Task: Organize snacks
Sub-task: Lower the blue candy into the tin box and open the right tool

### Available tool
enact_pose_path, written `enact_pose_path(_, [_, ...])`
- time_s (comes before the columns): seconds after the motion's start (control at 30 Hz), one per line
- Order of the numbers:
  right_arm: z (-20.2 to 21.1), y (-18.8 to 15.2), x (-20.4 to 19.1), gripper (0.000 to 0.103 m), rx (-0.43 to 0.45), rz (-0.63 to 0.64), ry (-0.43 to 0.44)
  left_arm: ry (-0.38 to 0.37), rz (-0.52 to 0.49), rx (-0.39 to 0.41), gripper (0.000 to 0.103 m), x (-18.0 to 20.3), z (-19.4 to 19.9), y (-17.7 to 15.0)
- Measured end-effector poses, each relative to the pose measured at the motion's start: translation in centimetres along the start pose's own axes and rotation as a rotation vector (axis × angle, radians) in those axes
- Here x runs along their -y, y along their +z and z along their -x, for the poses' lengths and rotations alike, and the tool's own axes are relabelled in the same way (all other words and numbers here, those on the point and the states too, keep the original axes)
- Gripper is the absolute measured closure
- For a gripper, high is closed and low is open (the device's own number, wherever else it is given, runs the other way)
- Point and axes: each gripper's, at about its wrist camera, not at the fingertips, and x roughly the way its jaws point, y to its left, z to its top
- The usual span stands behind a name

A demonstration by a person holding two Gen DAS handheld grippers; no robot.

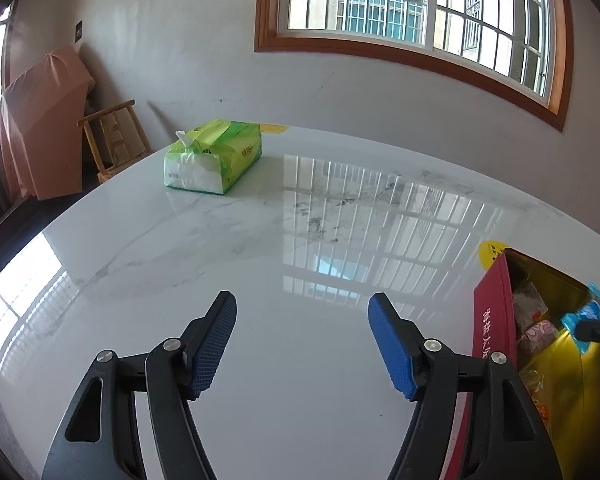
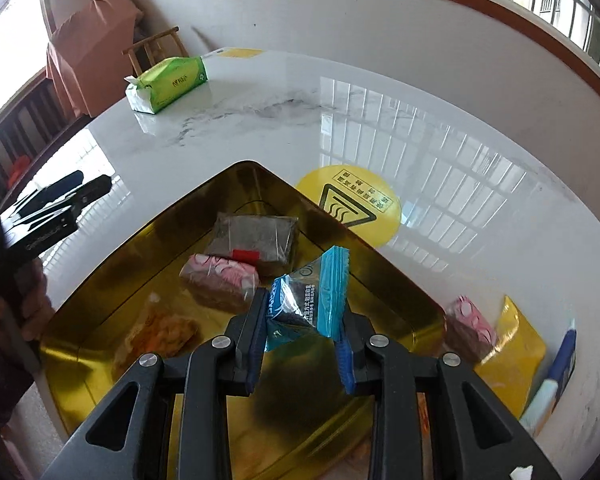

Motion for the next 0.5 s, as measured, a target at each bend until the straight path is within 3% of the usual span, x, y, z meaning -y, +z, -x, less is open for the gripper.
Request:
enact_pose_path(0.2, [0.2, 0.7, 0.4, 0.069, 0.040, -0.044, 0.006, 0.002, 0.002, -0.011, 0.034, 0.0, -0.3, 0.0])
enact_pose_path(0.33, [3.6, -0.3, 0.8, 0.067, 0.175, -0.096, 0.001, 0.005, 0.004, -0.019, 0.033, 0.0, -0.5, 0.0])
enact_pose_path(0.5, [9.3, -5.9, 3.7, 0.040, 0.312, -0.180, -0.125, 0.005, 0.005, -0.032, 0.033, 0.0, -0.7, 0.0])
